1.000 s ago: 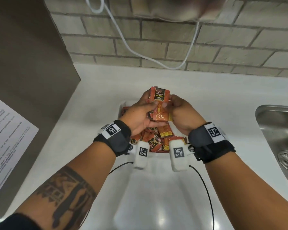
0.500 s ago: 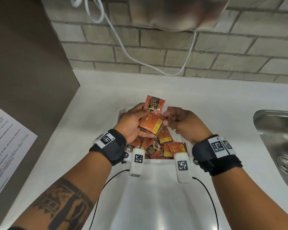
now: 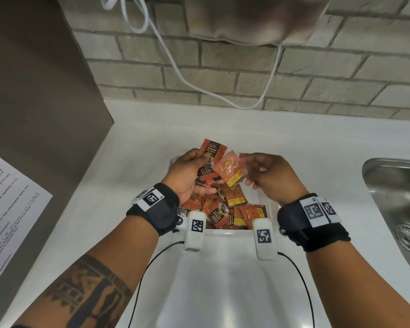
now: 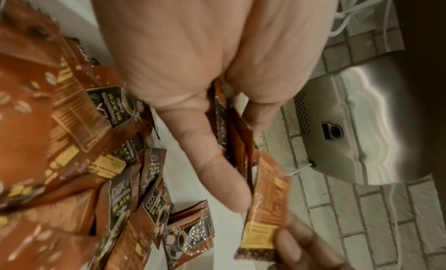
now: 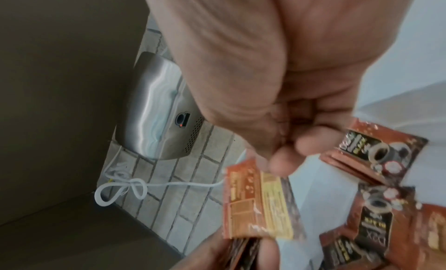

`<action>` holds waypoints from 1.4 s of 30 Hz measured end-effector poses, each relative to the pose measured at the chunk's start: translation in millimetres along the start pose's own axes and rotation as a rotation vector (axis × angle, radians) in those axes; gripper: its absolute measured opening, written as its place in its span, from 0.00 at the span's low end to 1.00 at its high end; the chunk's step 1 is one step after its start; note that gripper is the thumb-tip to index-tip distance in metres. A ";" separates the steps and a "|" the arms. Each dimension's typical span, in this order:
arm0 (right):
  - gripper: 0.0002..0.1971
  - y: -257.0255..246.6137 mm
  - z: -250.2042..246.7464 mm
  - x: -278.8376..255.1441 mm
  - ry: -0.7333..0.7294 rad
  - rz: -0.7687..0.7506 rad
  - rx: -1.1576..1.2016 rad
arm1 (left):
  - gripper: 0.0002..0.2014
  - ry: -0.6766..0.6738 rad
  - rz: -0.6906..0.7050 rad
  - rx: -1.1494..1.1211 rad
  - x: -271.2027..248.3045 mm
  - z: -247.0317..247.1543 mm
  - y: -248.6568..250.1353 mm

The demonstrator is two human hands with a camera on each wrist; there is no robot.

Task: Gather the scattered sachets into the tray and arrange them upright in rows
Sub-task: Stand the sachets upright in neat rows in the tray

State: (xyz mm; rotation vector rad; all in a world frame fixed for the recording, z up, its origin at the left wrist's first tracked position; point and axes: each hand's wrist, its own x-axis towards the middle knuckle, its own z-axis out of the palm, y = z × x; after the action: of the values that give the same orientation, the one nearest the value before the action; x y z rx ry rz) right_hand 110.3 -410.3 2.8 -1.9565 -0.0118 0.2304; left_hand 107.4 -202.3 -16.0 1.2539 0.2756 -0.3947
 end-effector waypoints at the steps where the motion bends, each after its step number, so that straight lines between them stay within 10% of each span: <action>1: 0.13 0.0 -1.3 -0.2 0.062 -0.053 0.041 | 0.14 -0.011 -0.011 -0.004 -0.3 -1.7 0.7; 12: 0.18 17.1 17.6 -2.7 0.243 -0.291 -0.099 | 0.16 -0.135 0.008 0.021 -1.8 4.3 1.7; 21: 0.06 5.4 17.0 -2.8 0.095 -0.073 0.144 | 0.12 -0.075 0.110 0.104 2.5 0.8 -3.1; 29: 0.27 1.4 9.5 -1.1 -0.092 0.141 0.456 | 0.11 0.063 0.191 0.065 5.8 -6.9 -1.3; 34: 0.09 -0.7 11.4 -2.4 -0.045 0.168 0.754 | 0.11 0.049 0.172 0.106 6.1 -8.2 -5.3; 42: 0.17 0.4 17.4 -4.6 -0.037 0.137 0.189 | 0.15 -0.018 0.183 0.227 5.6 -1.8 -8.4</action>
State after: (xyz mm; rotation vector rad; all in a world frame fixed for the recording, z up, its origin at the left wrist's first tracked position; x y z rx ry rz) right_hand 102.8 -395.0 -3.3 -1.7667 0.1167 0.3452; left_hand 108.9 -203.5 -26.1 1.4842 0.1007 -0.2842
